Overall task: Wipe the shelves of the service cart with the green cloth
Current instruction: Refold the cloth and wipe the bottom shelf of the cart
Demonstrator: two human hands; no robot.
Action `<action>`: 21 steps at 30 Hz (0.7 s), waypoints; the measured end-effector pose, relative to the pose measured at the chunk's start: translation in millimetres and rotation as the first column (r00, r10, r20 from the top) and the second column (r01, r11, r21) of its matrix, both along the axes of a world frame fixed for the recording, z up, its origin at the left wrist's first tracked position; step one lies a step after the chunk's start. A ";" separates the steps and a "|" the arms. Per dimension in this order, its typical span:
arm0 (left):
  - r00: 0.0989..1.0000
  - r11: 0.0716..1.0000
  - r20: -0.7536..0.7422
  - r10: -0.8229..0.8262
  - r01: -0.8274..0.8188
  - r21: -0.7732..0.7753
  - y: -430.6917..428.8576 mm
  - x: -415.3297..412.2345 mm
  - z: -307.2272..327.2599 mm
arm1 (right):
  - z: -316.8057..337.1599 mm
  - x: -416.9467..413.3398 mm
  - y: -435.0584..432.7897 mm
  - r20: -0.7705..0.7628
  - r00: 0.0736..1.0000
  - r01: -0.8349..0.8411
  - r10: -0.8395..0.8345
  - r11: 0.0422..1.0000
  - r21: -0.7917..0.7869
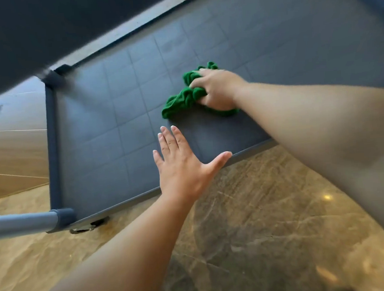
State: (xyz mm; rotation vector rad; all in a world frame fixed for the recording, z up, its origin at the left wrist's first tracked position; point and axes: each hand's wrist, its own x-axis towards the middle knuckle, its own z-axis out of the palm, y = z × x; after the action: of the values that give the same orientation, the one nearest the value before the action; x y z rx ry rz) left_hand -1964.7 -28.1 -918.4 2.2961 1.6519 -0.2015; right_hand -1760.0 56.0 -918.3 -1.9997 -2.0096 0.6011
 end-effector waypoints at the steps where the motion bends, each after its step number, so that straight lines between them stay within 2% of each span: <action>1: 1.000 1.000 -0.008 0.004 -0.004 -0.013 -0.3 0.8 0.3 | 0.5 14.5 -1.7 0.006 0.999 0.052 -0.052 0.999 -0.009; 7: 1.000 0.999 -0.001 0.028 -0.028 -0.032 -1.3 4.0 1.6 | -2.2 81.5 -14.4 0.070 0.934 0.353 -0.350 0.935 -0.044; 10: 1.000 1.000 0.016 0.019 -0.019 0.007 -2.2 7.4 0.0 | -1.9 81.1 -13.7 0.094 0.901 0.430 -0.424 0.901 -0.062; 13: 1.000 0.999 0.029 -0.003 0.002 0.040 -2.8 7.7 -1.2 | -0.8 55.5 -20.7 0.100 0.936 0.344 -0.337 0.937 -0.055; 17: 0.999 0.996 0.043 -0.034 0.031 0.079 -2.0 2.2 -4.9 | 1.2 11.6 -39.3 0.036 0.993 0.116 -0.114 0.991 -0.065; 21: 0.987 0.970 0.037 -0.156 0.146 0.195 -3.8 -3.8 -9.6 | -2.1 -20.3 -67.2 -0.004 0.994 -0.113 0.113 0.992 -0.061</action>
State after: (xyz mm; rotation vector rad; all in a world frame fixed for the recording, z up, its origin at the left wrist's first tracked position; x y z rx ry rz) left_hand -1968.4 -31.9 -927.9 2.5492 1.5312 -0.0144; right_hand -1780.3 -11.2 -920.5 -1.9282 -2.1407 0.6955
